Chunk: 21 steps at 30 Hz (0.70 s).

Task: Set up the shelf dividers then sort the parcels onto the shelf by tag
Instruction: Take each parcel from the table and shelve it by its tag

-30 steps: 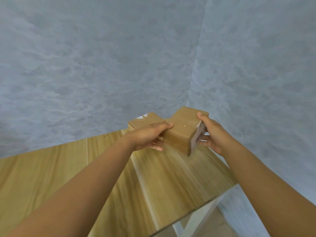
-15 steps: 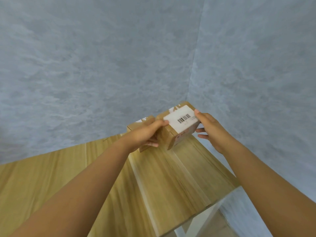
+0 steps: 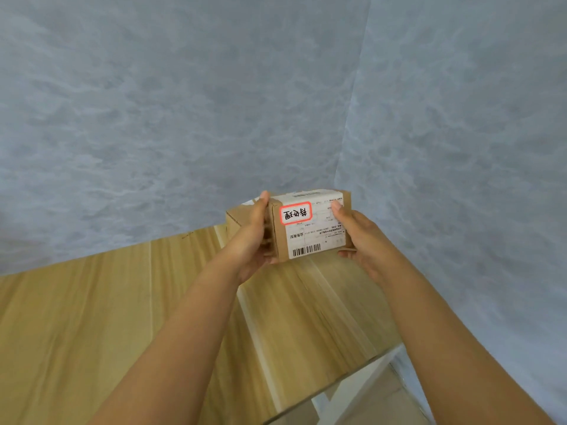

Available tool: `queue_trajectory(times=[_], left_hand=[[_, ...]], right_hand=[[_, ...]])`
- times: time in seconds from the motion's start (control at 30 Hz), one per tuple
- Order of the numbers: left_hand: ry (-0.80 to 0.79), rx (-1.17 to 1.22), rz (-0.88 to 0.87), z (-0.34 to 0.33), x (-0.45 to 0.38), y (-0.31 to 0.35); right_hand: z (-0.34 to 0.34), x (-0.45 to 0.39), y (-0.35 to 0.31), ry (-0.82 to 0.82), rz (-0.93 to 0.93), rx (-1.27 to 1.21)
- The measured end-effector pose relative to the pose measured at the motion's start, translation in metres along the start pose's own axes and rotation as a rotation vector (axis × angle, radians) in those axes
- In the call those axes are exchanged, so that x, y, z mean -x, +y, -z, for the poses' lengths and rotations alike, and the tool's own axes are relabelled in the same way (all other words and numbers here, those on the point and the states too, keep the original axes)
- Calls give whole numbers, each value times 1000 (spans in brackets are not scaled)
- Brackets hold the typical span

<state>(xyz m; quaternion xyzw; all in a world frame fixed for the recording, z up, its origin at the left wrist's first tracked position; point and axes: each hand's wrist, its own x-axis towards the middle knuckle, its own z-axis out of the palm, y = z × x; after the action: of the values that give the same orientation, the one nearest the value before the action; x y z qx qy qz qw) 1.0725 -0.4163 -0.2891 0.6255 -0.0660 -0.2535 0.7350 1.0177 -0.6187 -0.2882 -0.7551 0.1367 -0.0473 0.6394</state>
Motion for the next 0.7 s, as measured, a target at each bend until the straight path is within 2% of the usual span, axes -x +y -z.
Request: queue_trajectory(times=[0.2, 0.27, 0.37, 0.4, 0.47, 0.53, 0.6, 0.7], left_hand=[[-34, -26, -46, -1, 18, -32], [20, 62, -40, -1, 19, -38], [87, 355, -25, -7, 21, -43], [100, 435, -30, -10, 20, -44], [85, 500, -58, -18, 21, -46], [42, 425, -93, -20, 22, -47], [13, 263, -116, -17, 26, -43], [4, 177, -103, -6, 29, -33]], right_hand=[[-10, 1, 16, 131, -41, 78], [-15, 1, 18, 215, 30, -27], [-26, 3, 15, 246, 38, -277], [-30, 4, 14, 205, 10, -317], [-38, 9, 12, 19, -24, -373], [-40, 15, 10, -104, -24, -369], [-33, 19, 7, -125, 16, -318], [-16, 20, 0, -241, 80, -116]])
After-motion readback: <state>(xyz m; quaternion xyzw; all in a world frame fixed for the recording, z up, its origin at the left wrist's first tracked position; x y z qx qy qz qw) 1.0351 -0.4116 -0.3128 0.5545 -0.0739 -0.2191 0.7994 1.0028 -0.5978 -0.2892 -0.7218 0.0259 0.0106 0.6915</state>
